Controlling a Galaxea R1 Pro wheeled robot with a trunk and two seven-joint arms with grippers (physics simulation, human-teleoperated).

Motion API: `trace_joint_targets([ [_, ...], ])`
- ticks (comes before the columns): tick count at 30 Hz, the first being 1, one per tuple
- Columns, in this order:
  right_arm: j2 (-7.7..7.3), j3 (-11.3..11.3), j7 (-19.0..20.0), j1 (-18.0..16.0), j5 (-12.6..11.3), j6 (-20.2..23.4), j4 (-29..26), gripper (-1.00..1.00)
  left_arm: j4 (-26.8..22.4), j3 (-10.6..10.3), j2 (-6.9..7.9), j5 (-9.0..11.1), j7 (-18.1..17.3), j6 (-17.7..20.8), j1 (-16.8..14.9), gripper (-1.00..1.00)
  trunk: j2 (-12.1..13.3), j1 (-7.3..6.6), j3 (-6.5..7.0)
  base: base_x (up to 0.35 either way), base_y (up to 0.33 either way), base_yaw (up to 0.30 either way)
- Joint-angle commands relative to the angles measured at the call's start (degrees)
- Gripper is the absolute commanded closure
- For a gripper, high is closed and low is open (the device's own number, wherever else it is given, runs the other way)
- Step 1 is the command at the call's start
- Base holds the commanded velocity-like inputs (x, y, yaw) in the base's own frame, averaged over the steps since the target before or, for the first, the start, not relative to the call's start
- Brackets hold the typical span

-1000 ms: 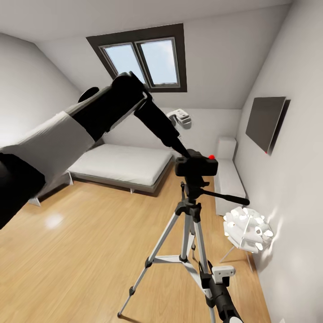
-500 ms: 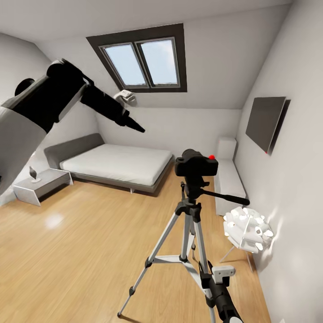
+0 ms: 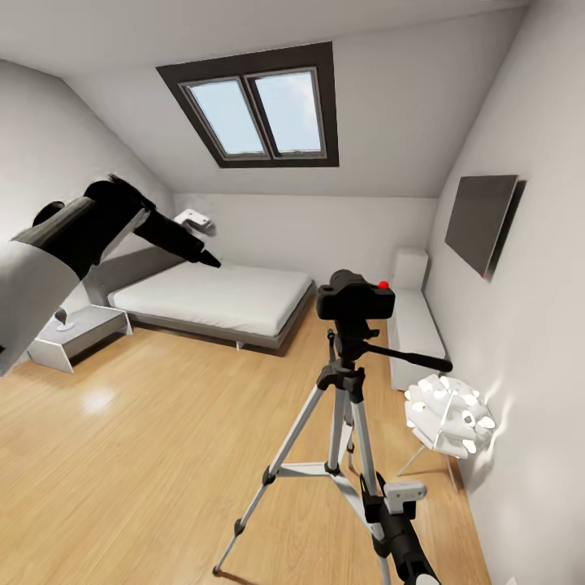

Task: Attach the digital camera to the camera tripod in the bedroom.

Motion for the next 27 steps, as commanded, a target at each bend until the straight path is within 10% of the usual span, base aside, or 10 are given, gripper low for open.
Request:
trace_joint_targets([
  [1, 0.0, 0.1, -0.6, -0.1, 0.6, -0.1, -0.1, 1.0, 0.8, -0.3, -0.18, 0.7, 1.1, 0.1, 0.5, -1.0, -0.2, 0.03, -0.12, 0.0, 0.0, 0.0],
  [6, -0.01, 0.1, -0.6, -0.1, 0.6, -0.1, -0.1, 1.0, 10.3, -0.3, -2.79, 1.2, 7.1, -6.9, 4.7, -1.0, -0.2, 0.03, -0.12, 0.0, 0.0, 0.0],
  [13, -0.01, 0.1, -0.6, -0.1, 0.6, -0.1, -0.1, 1.0, 37.2, -0.3, -8.95, 5.2, 12.5, -31.5, 8.2, -1.0, -0.2, 0.03, -0.12, 0.0, 0.0, 0.0],
  [27, -0.01, 0.1, -0.6, -0.1, 0.6, -0.1, -0.1, 1.0, 42.4, -0.1, -9.2, 6.8, 19.0, -42.7, 23.7, -1.0, -0.2, 0.03, -0.12, 0.0, 0.0, 0.0],
])
